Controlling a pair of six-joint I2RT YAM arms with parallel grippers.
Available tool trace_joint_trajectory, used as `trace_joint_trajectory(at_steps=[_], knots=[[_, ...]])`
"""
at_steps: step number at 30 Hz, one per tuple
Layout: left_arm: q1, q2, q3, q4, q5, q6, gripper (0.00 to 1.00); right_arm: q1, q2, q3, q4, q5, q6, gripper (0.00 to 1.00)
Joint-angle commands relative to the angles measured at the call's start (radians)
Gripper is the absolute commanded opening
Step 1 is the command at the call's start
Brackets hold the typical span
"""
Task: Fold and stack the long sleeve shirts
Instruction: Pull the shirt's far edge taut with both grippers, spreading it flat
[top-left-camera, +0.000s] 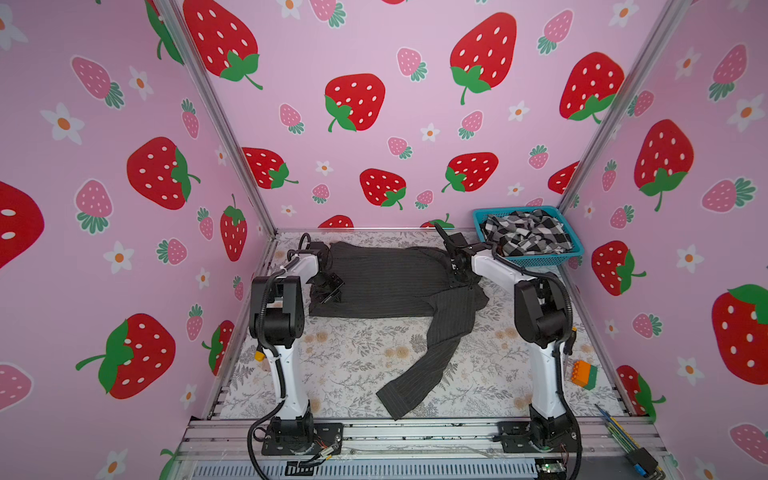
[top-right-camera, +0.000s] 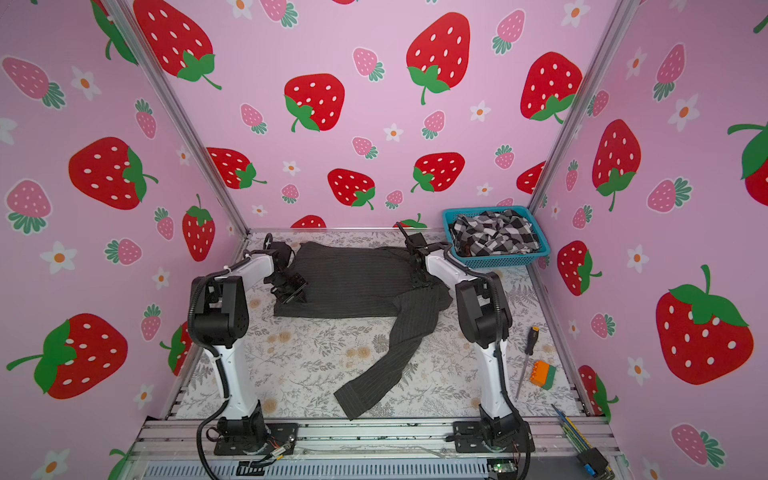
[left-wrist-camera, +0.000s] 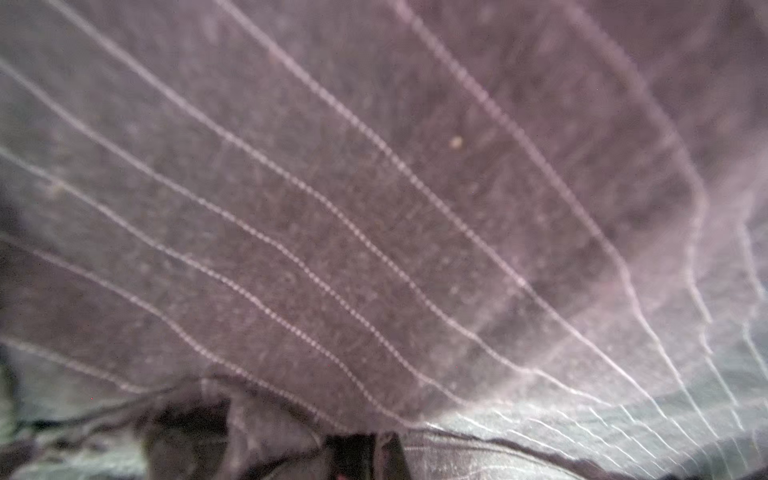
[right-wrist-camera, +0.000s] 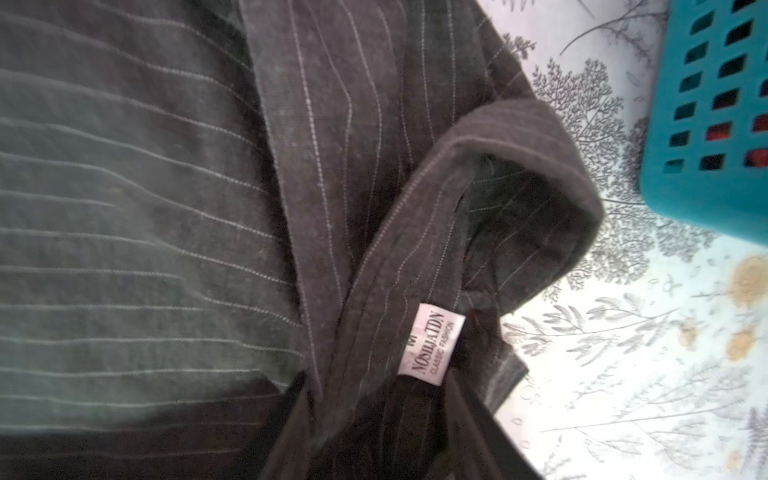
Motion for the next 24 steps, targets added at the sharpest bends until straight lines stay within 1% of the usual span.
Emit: trace_joint_trajectory(at_steps=[1, 3, 6, 8, 9, 10, 13, 16, 19, 21, 24], knots=[[0.008, 0.0, -0.037, -0.032, -0.039, 0.021, 0.0, 0.004, -0.008, -0.041, 0.001, 0.014, 0.008, 0.36], [0.013, -0.004, -0.044, -0.04, -0.05, 0.031, 0.0, 0.004, -0.028, -0.053, 0.016, 0.017, 0.016, 0.24], [0.031, -0.012, -0.056, -0.068, -0.107, 0.049, 0.0, 0.003, -0.072, -0.027, -0.007, 0.023, 0.035, 0.1], [0.053, -0.028, -0.084, -0.074, -0.109, 0.054, 0.0, 0.002, -0.121, -0.017, -0.036, 0.018, 0.048, 0.07], [0.066, -0.04, -0.102, -0.078, -0.109, 0.057, 0.0, 0.002, -0.15, -0.021, -0.043, 0.011, 0.055, 0.07], [0.076, -0.052, -0.119, -0.081, -0.131, 0.059, 0.0, -0.001, -0.185, -0.035, -0.048, -0.001, 0.062, 0.07], [0.103, -0.111, -0.185, -0.078, -0.15, 0.07, 0.0, -0.016, -0.281, -0.102, -0.056, -0.062, 0.072, 0.08], [0.124, -0.179, -0.251, -0.067, -0.162, 0.07, 0.0, -0.063, -0.372, -0.232, -0.022, -0.142, 0.081, 0.08], [0.134, -0.202, -0.287, -0.063, -0.174, 0.084, 0.0, -0.133, -0.437, -0.379, 0.048, -0.216, 0.093, 0.1], [0.135, -0.195, -0.296, -0.06, -0.174, 0.092, 0.0, -0.171, -0.45, -0.452, 0.092, -0.275, 0.087, 0.16], [0.137, -0.18, -0.307, -0.05, -0.167, 0.095, 0.0, -0.208, -0.445, -0.527, 0.151, -0.334, 0.09, 0.36]])
